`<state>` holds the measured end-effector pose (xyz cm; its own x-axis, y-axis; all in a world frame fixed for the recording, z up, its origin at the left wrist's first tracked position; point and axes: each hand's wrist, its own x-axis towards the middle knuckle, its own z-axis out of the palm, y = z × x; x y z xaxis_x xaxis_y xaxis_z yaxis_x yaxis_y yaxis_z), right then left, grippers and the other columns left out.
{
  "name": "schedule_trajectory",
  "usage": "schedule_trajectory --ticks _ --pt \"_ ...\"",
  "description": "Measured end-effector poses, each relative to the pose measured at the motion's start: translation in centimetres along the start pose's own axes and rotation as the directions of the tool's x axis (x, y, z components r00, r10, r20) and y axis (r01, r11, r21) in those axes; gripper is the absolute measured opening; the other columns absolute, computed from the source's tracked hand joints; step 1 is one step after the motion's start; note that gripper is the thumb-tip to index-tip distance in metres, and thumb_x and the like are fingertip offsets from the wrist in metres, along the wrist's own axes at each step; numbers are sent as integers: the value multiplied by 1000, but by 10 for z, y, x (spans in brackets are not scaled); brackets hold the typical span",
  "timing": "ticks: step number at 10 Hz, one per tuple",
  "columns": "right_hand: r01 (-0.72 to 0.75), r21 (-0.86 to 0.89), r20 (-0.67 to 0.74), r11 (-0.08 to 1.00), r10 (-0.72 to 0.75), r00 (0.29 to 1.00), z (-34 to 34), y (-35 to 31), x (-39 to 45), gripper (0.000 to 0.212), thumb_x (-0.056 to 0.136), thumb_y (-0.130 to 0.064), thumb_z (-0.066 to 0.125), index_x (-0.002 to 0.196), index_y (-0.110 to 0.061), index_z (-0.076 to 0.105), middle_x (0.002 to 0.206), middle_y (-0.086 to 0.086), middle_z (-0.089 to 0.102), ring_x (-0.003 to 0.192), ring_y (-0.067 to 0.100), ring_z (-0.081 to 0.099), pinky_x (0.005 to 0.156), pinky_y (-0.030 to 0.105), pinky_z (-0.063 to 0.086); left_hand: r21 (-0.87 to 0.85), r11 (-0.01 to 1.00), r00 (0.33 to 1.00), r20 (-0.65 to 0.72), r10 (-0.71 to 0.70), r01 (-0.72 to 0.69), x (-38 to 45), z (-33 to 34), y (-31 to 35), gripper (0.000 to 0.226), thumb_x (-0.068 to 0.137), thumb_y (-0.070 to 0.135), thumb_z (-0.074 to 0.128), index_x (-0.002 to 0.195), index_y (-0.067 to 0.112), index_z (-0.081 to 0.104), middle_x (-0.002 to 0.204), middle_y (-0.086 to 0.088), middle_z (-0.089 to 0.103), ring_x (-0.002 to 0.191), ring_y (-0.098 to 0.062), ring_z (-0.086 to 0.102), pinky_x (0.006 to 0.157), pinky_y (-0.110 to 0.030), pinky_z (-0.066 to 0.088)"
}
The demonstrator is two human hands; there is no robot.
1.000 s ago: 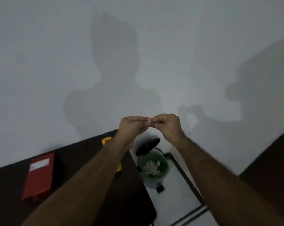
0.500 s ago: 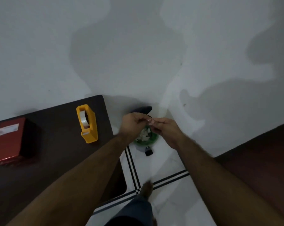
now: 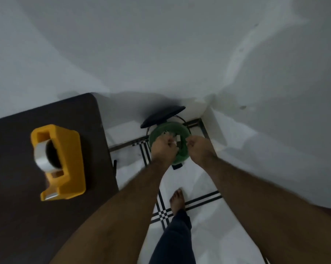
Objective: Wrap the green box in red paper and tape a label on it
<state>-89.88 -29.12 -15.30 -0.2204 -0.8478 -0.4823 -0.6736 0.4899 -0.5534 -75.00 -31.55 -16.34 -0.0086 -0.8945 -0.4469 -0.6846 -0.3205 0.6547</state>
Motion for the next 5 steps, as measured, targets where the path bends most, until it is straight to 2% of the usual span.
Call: schedule_trajectory --ticks 1,2,3,4,5 --pt "-23 -56 48 998 26 999 18 7 30 28 102 -15 52 122 -17 72 117 14 72 108 36 68 96 48 59 -11 998 998 -13 -65 65 33 17 -25 28 100 16 58 123 20 73 119 -7 73 103 -28 69 90 -37 61" --pt "-30 -92 70 995 37 997 39 16 57 33 104 -16 51 132 -17 69 123 13 70 114 35 67 99 46 58 -73 990 993 20 -117 118 64 35 -45 35 101 11 58 133 20 70 130 -10 70 115 -31 67 100 -41 59" --pt "-20 -114 82 993 30 996 52 26 70 30 105 -17 50 129 -17 69 120 11 70 110 32 68 95 40 59 -98 983 984 110 -142 153 82 44 -59 38 100 4 56 134 16 69 134 -11 67 122 -32 64 104 -40 56" --pt "14 -121 85 993 -4 996 53 30 73 28 106 -18 50 126 -15 69 115 10 70 108 31 68 86 33 56 -91 979 980 98 -176 184 81 43 -63 35 100 3 53 130 12 70 127 -11 67 120 -33 64 97 -36 57" --pt "85 -61 19 995 -84 996 45 27 67 24 109 -28 50 116 -15 68 107 5 67 101 25 67 77 28 48 -109 979 985 39 -167 170 67 39 -59 35 103 7 50 132 13 68 128 -8 67 116 -28 63 91 -27 56"
